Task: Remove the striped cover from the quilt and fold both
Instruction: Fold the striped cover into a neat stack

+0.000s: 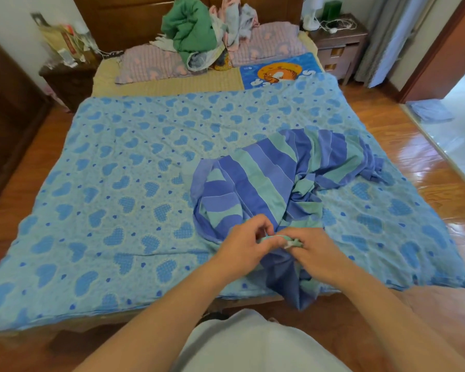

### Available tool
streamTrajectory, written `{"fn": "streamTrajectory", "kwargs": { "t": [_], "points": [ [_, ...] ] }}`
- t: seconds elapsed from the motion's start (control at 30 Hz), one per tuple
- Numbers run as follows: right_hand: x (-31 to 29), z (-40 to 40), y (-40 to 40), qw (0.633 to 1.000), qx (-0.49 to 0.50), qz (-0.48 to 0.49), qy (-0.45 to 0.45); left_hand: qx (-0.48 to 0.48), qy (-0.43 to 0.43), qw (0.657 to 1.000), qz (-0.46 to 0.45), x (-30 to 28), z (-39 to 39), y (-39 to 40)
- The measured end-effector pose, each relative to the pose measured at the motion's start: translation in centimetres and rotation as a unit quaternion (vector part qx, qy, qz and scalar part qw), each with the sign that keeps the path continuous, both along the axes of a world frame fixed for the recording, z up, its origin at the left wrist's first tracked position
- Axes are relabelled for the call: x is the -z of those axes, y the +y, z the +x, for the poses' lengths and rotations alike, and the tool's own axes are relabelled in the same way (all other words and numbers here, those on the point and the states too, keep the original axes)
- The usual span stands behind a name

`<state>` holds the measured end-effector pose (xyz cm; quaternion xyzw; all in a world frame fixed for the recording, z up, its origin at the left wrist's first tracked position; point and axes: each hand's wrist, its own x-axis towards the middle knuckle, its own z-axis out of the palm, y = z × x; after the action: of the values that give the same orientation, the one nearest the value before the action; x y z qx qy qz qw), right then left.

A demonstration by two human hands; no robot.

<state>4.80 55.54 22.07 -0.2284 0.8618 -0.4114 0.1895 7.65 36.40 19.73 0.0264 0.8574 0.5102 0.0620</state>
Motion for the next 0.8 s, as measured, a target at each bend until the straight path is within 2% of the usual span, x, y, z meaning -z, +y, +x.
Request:
{"fn": "streamTrajectory", "kwargs": {
  "t": [0.2, 0.3, 0.37, 0.47, 0.53, 0.6, 0.8],
  "points": [
    [-7.2, -2.1, 1.5, 0.981, 0.109, -0.032, 0.154, 0.054, -0.004, 0.999, 0.001, 1.5, -2.2, -2.8],
    [-10.3, -3.3, 2.3, 0.962, 0.146, 0.056, 0.225, 0.063, -0.028, 0.997, 0.039, 2.6, -3.6, -4.6],
    [-11.6, -3.7, 2.6, 0.952, 0.149, 0.131, 0.234, 0.079, -0.03, 0.996, 0.017, 3.1, -4.9, -5.7],
    [-12.4, -3.7, 3.0, 0.942, 0.172, 0.174, 0.229, 0.105, -0.017, 0.993, -0.044, 3.6, -6.8, -6.7],
    [-12.7, -3.4, 2.9, 0.927, 0.19, 0.191, 0.259, 0.094, -0.035, 0.995, -0.018, 4.0, -7.8, -7.3],
    [-13.0, -3.0, 2.6, 0.914, 0.218, 0.189, 0.286, 0.089, -0.059, 0.994, -0.01, 4.8, -8.6, -8.1],
    [-13.4, -2.8, 1.7, 0.868, 0.348, 0.144, 0.323, 0.143, -0.057, 0.985, -0.083, 8.0, -10.1, -11.0]
  ]
}}
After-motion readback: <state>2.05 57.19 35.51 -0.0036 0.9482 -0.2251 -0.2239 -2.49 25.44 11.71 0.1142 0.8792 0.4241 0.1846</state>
